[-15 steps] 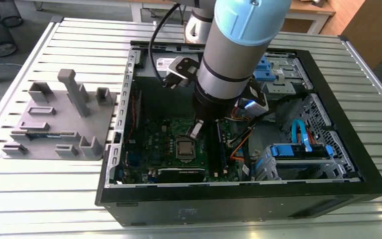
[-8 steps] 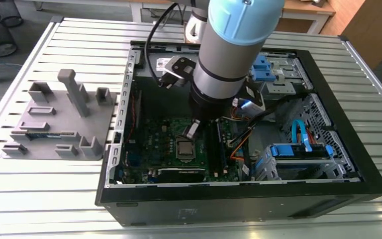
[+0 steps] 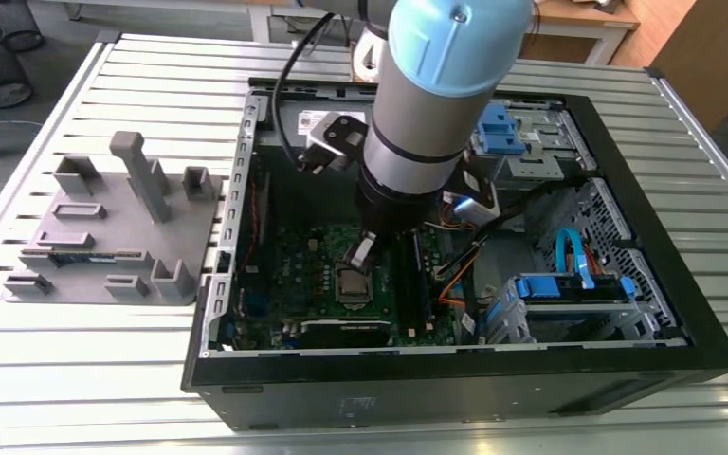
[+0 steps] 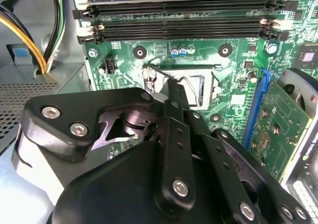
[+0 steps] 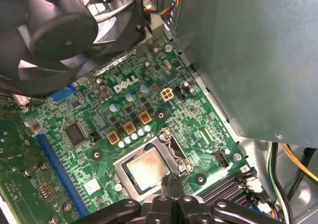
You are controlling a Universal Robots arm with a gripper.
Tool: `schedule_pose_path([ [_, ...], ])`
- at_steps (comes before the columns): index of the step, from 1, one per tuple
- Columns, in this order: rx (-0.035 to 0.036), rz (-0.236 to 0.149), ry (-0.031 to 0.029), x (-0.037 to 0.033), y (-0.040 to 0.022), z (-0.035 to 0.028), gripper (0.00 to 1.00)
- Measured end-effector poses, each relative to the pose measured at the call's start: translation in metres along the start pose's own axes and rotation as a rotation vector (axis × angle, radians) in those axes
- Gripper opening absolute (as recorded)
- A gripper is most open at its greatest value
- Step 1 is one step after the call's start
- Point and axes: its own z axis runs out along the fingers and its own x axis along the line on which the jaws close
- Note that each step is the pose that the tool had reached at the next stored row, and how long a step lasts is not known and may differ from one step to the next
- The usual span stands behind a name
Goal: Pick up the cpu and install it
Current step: 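Install the first cpu locking lever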
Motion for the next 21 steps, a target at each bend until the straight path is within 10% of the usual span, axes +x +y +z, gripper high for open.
schedule_pose_path([
  [21,0.0071,0.055,0.0037,0.0039,-0.0062,0.0097,0.11],
])
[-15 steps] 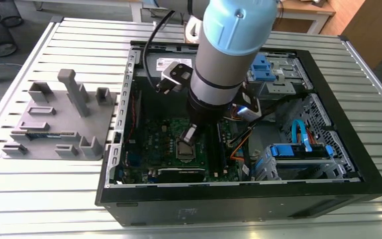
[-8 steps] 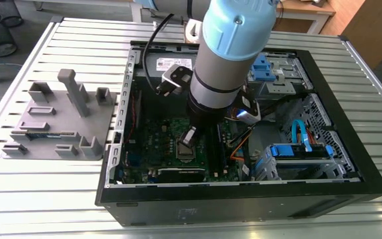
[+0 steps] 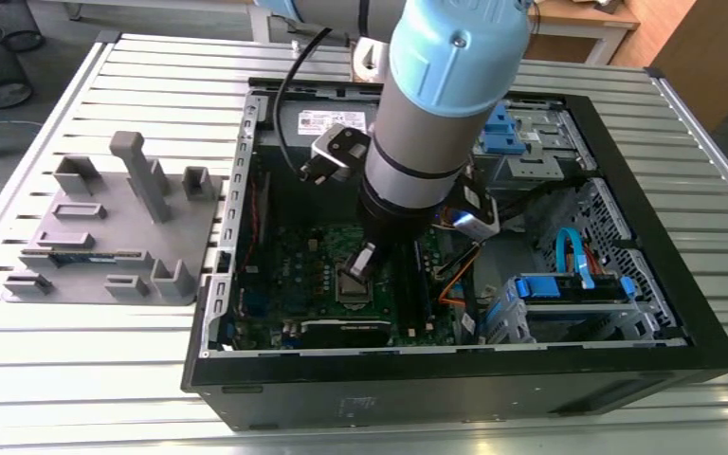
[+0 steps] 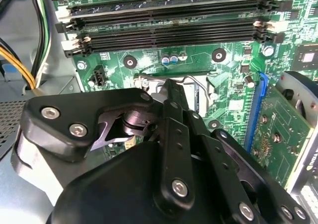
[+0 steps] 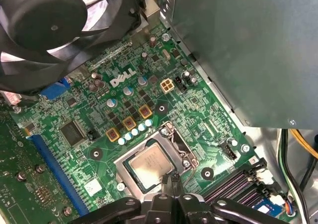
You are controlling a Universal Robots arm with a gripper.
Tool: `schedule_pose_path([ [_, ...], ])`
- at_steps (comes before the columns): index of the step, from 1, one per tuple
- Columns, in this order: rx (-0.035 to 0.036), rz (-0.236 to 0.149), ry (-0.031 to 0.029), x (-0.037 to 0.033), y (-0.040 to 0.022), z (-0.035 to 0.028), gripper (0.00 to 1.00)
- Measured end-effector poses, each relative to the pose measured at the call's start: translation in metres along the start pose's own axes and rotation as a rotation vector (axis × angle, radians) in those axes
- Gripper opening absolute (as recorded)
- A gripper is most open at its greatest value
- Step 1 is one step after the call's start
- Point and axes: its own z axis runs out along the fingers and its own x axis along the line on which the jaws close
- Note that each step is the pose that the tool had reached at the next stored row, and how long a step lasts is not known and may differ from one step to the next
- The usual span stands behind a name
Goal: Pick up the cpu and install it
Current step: 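Install the first cpu locking lever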
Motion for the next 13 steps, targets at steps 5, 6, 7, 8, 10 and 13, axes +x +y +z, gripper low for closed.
schedule_pose_path([
  [5,0.003,0.017,0.0025,-0.0001,-0.0013,0.0001,0.11],
  [6,0.0032,0.021,0.0023,-0.0003,-0.0017,0.0003,0.11],
  [7,0.0033,0.025,0.0021,-0.0006,-0.002,0.0005,0.11],
  [8,0.0034,0.028,0.0019,-0.0009,-0.0025,0.0006,0.11],
  [10,0.0036,0.031,0.0018,-0.0013,-0.0032,0.001,0.11],
  [13,0.0044,0.033,0.0026,-0.0019,-0.0047,0.0015,0.11],
])
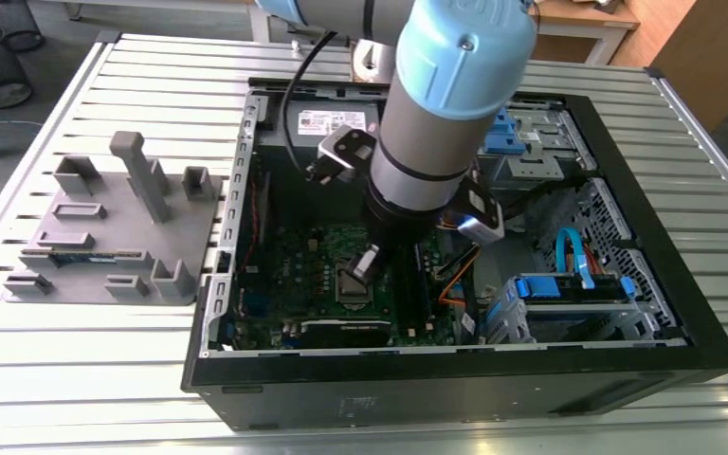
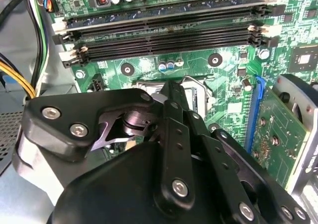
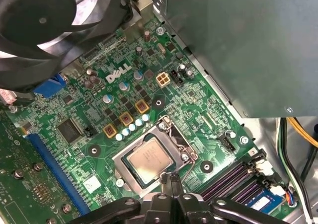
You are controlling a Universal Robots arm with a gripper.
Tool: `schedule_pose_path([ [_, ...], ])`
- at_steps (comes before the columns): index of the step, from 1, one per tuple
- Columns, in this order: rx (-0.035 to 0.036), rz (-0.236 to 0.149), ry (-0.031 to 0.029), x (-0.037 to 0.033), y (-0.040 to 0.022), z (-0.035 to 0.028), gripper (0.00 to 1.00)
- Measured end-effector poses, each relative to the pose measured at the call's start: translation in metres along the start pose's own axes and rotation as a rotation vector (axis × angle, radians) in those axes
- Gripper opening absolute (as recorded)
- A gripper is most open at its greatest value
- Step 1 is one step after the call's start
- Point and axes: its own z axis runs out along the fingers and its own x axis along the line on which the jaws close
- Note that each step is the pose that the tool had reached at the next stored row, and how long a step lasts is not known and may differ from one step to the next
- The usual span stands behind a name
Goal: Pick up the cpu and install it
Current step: 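Install the first cpu locking lever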
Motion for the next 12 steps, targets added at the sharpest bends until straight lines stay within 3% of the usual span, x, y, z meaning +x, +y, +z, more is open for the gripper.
schedule_pose_path([
  [12,0.0029,0.038,0.0002,0.0051,-0.0048,0.0026,0.11],
])
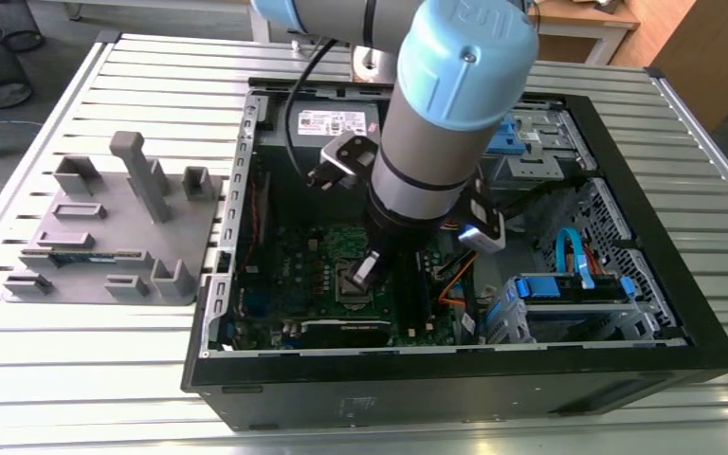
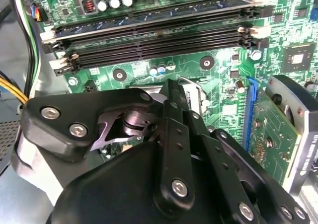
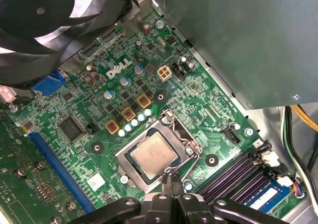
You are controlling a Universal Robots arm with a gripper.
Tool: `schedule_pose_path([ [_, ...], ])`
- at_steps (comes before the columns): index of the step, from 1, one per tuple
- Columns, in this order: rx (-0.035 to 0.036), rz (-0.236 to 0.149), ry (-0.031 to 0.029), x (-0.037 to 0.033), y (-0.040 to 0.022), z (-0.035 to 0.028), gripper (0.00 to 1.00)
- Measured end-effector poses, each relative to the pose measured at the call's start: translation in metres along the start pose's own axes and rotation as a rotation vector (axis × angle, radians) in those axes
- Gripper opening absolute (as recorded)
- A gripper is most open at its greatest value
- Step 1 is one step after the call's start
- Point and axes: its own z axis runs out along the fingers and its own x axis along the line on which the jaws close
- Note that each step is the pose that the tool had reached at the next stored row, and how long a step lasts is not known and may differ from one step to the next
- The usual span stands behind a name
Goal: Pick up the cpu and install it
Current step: 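Install the first cpu locking lever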
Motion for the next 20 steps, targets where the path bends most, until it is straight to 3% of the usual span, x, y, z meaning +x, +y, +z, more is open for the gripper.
schedule_pose_path([
  [20,0.0009,0.037,-0.0022,0.0034,-0.0036,0.0033,0.11],
])
